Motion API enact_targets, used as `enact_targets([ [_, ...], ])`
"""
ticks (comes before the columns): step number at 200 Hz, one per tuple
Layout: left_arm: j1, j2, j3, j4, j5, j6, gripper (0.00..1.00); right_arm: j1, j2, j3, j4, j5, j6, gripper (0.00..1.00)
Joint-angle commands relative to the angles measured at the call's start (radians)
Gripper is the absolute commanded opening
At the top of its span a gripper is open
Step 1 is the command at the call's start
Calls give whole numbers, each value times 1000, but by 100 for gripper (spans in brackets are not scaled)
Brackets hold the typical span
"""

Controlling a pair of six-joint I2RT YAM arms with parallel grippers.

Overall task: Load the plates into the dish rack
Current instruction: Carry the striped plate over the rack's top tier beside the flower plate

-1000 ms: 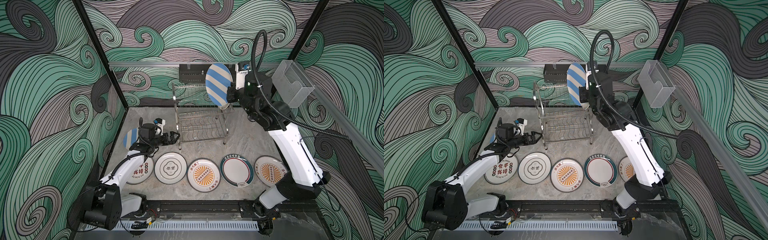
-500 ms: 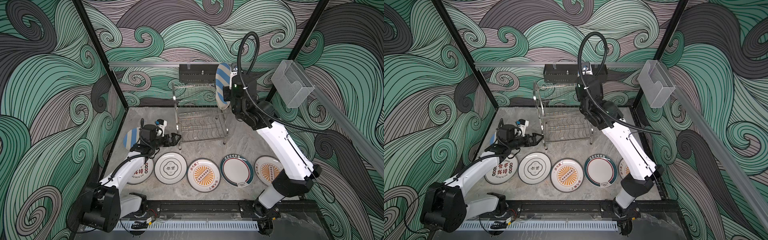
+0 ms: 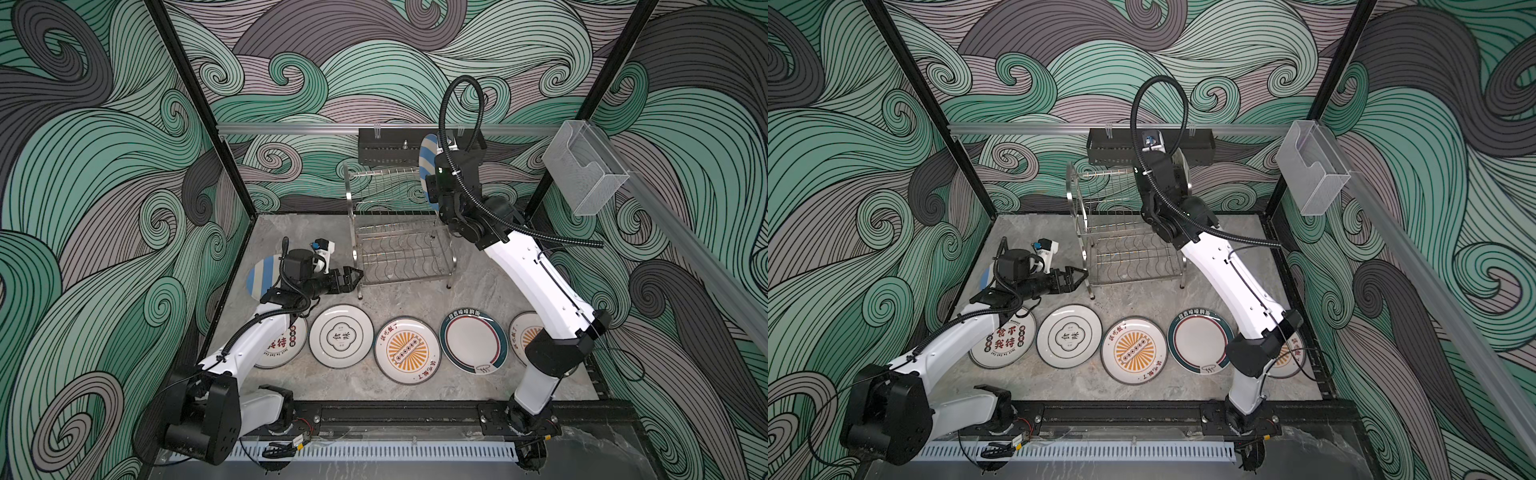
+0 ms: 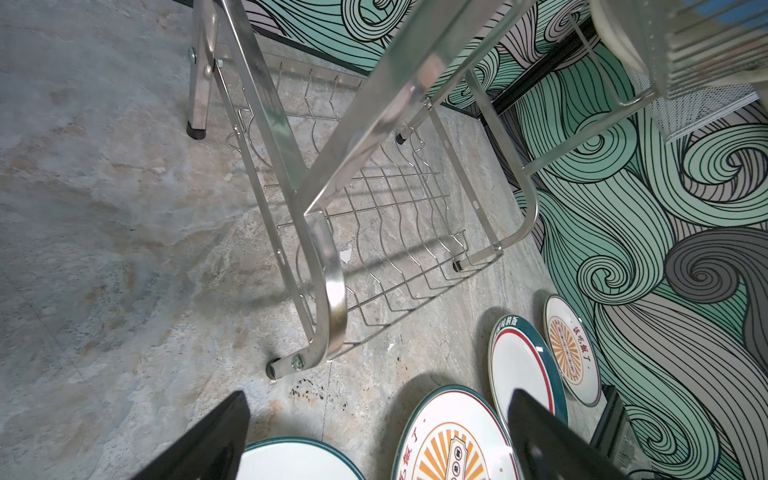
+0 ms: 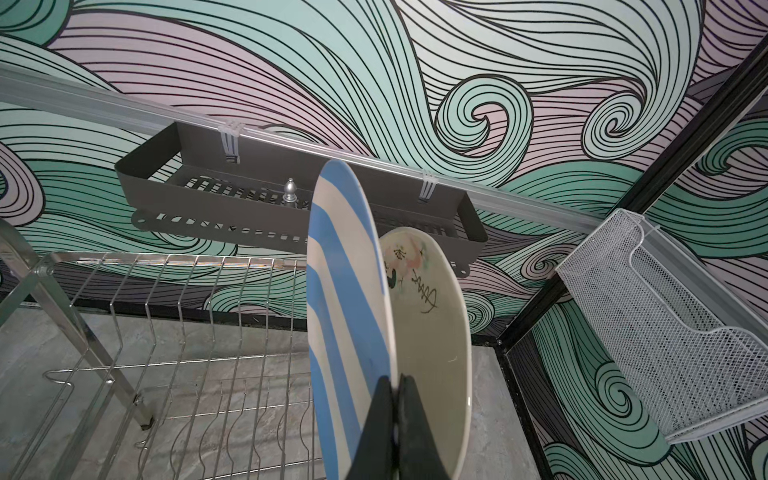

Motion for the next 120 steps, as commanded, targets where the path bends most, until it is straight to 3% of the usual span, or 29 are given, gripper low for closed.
enact_targets([
  [1,-11,-15,2,7,19,16,99,-15,-7,35,55,46,22,0],
  [120,-14,-1,7,4,25,19,99,-61,-24,-51,47,-6,96,0],
])
